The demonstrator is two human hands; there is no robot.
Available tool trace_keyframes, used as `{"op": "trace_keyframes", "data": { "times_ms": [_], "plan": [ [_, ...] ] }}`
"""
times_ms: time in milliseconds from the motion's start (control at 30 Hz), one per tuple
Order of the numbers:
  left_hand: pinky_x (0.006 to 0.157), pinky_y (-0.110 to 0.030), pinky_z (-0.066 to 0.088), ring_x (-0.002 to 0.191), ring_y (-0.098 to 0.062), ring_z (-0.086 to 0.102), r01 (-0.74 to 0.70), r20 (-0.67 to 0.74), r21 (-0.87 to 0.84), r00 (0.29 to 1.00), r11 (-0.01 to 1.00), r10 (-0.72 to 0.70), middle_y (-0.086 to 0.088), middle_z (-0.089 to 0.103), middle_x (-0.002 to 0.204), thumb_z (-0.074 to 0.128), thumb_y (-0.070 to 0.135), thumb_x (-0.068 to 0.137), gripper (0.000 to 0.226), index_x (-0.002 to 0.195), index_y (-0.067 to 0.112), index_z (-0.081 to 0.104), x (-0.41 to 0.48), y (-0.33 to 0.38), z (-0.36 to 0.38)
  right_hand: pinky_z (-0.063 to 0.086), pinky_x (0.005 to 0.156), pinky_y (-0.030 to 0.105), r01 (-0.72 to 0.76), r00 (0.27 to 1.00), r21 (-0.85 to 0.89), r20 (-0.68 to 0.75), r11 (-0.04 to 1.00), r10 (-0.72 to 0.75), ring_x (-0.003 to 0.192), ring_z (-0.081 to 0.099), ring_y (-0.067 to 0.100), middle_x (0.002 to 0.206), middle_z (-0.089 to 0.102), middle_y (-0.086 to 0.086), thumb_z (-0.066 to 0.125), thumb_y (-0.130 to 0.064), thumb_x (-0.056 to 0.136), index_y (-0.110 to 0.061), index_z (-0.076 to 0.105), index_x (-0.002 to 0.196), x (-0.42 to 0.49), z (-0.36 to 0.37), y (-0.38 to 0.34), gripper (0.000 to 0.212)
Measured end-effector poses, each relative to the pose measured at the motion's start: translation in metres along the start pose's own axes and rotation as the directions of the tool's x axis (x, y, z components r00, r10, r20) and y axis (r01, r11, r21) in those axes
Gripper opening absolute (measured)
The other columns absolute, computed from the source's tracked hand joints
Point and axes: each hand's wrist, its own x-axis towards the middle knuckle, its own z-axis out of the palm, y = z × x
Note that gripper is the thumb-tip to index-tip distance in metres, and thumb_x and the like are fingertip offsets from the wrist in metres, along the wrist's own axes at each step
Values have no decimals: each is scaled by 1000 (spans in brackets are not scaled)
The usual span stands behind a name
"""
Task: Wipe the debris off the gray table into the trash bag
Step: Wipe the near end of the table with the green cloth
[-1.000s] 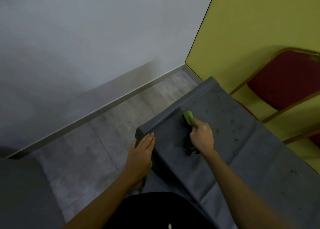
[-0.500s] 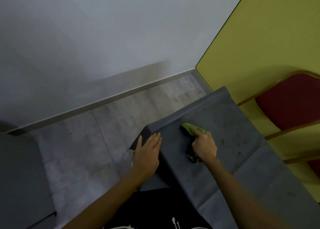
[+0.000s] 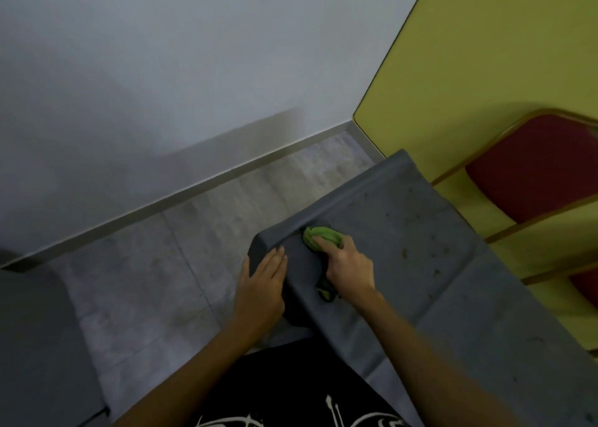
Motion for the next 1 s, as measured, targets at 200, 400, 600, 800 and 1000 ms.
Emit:
{"op": "trace_keyframes", "data": {
  "times_ms": [200, 400, 600, 800, 1000],
  "plan": [
    [116, -52, 28, 146, -21, 31, 61, 196, 39, 978, 997, -68, -8, 29, 159, 60, 21, 84, 71, 149, 5, 37, 7, 9, -8, 49, 99, 43, -219, 958, 362, -96, 906, 271, 119, 56, 29, 138, 55, 4, 44, -11, 91, -32, 57, 134, 31, -17, 29, 49],
    [114, -51, 29, 145, -23, 33, 68, 178, -13, 982, 998, -65, -10, 39, 154, 49, 16, 90, 57, 145, 5, 43, 38, 29, -9, 46, 103, 42, 160, 986, 346, -18, 924, -164, 126, 50, 25, 144, 51, 0, 47, -29, 95, -31, 49, 139, 26, 6, -28, 45],
    [117, -58, 20, 148, -25, 25, 17, 208, 77, 978, 997, -32, -10, 23, 161, 47, 15, 87, 67, 151, 5, 30, 23, 19, -1, 53, 83, 41, -13, 997, 189, -67, 982, 27, 102, 60, 34, 120, 59, 9, 52, -24, 92, -43, 61, 124, 74, -21, 54, 39],
    [123, -43, -4, 152, -20, 1, 86, 260, 108, 959, 991, -111, -7, 7, 165, 34, 24, 97, 64, 155, 7, 15, 38, 37, 1, 51, 96, 44, -290, 939, 388, -61, 875, 338, 115, 58, 36, 131, 62, 10, 54, -15, 89, -31, 64, 126, 96, -41, 96, 41],
    [124, -43, 2, 152, -25, 4, -8, 227, -40, 974, 999, 17, -11, 11, 164, 40, 15, 93, 66, 154, 4, 17, 72, 64, 16, 53, 85, 43, 90, 995, 270, 22, 959, -100, 107, 58, 34, 131, 54, 6, 53, -31, 93, -37, 63, 123, 57, -12, 31, 32]
  ]
}}
